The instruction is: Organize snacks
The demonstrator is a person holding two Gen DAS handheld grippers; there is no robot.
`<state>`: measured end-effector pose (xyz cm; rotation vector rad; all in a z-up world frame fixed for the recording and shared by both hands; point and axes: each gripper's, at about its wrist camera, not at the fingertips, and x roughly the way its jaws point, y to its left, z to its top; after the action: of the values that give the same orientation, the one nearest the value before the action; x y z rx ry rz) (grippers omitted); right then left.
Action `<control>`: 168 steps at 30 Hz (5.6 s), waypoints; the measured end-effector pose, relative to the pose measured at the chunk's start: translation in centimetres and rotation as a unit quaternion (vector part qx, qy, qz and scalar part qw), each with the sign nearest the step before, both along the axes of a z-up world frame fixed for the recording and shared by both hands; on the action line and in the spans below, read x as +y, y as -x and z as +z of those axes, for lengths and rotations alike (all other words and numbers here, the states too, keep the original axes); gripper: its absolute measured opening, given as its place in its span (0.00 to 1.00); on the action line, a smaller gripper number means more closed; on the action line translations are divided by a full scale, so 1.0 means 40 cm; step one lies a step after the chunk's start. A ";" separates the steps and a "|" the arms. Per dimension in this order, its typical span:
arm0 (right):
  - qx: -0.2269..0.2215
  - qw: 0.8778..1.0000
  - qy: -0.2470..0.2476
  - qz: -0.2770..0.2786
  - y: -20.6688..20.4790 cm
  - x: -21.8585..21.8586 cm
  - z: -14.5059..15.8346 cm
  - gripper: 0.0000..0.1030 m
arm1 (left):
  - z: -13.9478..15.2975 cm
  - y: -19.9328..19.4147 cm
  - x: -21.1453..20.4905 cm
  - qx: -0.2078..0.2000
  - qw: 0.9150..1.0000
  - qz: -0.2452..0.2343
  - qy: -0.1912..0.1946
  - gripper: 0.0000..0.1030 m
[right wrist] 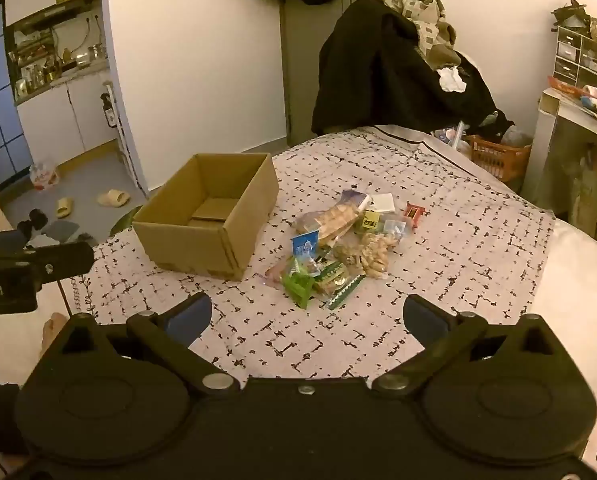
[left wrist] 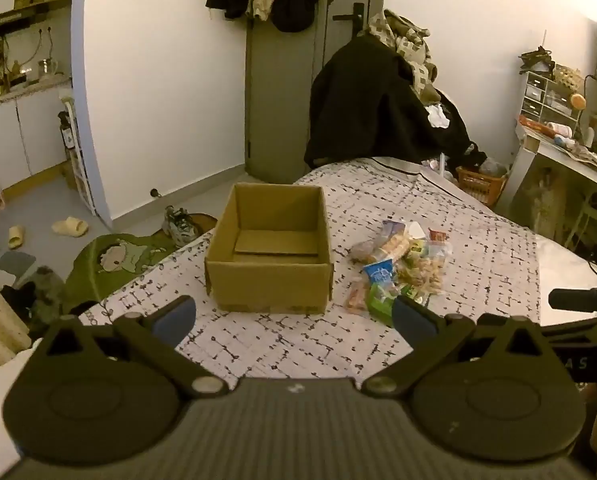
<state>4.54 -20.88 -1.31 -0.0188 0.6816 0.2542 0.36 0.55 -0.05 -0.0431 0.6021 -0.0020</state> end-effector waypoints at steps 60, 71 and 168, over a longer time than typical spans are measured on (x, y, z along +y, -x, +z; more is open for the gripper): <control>-0.006 0.997 -0.081 0.002 -0.074 -0.028 0.053 1.00 | -0.013 -0.073 -0.031 0.010 0.999 0.027 0.024 1.00; -0.008 0.996 -0.089 -0.004 -0.121 -0.041 0.046 1.00 | -0.024 -0.118 -0.047 0.014 0.999 0.027 0.010 1.00; 0.161 0.950 -0.251 -0.096 -0.421 -0.133 -0.199 0.16 | -0.234 -0.361 -0.184 0.059 0.987 0.008 0.147 0.29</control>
<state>21.36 -26.20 -9.28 0.5848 0.9208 0.2398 14.78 -6.80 -9.40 -0.3358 0.7169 -0.0739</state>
